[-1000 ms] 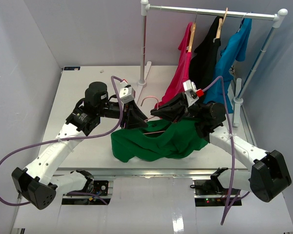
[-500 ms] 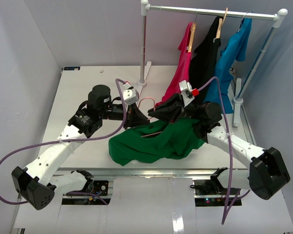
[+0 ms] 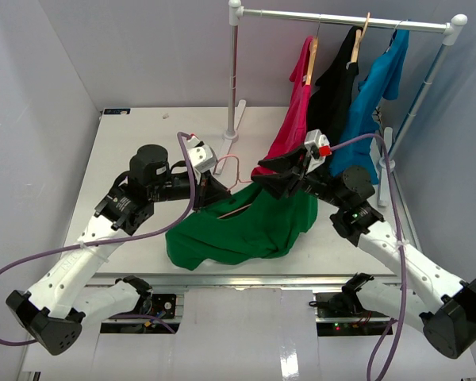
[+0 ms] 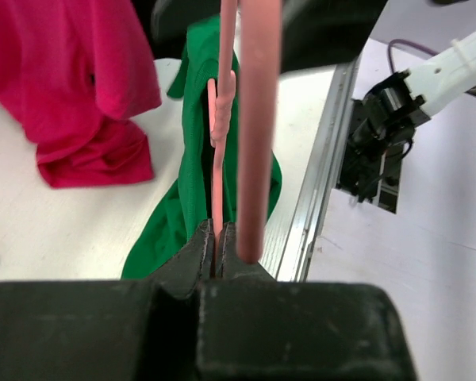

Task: Place the t-shirt on the hanger

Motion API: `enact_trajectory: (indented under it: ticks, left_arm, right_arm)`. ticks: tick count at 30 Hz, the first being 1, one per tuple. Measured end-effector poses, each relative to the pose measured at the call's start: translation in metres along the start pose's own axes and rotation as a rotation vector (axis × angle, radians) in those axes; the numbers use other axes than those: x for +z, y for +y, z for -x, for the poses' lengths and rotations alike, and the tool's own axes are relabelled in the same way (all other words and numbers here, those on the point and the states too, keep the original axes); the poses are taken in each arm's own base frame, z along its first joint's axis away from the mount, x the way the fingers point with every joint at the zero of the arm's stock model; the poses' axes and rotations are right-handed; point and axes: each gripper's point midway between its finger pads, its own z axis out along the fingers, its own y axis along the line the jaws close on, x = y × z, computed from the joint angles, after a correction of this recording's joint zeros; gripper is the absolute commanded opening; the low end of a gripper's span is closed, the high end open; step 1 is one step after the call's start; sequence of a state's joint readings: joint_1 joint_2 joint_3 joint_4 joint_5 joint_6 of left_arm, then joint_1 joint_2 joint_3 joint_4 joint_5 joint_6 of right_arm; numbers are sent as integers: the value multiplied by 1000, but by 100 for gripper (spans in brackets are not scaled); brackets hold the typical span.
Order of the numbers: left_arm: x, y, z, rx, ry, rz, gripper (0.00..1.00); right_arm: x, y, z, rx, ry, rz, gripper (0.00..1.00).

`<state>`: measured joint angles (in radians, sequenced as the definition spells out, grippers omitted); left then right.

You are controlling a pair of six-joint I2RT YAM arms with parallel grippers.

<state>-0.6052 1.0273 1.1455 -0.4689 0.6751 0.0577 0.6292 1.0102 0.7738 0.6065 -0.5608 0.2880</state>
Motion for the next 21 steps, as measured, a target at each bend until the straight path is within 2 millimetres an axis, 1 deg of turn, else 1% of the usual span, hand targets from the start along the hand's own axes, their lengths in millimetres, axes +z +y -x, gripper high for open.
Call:
enact_trajectory:
  ticks: [4, 6, 8, 12, 13, 16, 21]
  left_arm:
    - [-11, -1, -2, 9, 9, 41, 0]
    - [-16, -2, 0, 15, 12, 52, 0]
    - [-21, -2, 3, 24, 15, 69, 0]
    - [-35, -4, 11, 45, 14, 113, 0]
    - [-39, -5, 14, 50, 14, 123, 0]
    - [-53, -9, 22, 65, 12, 154, 0]
    - [-72, -15, 34, 87, 9, 194, 0]
  right_arm:
    - [-14, -17, 12, -35, -17, -156, 54]
    - [-19, -25, 12, -38, -9, -219, 53]
    - [-25, -34, 6, -28, 18, -278, 52]
    - [-36, -46, -13, -3, 91, -364, 50]
    - [-39, -48, -15, 1, 102, -380, 50]
    - [-46, -49, -14, -13, 112, -411, 50]
    - [-59, -41, -5, -54, 109, -419, 48]
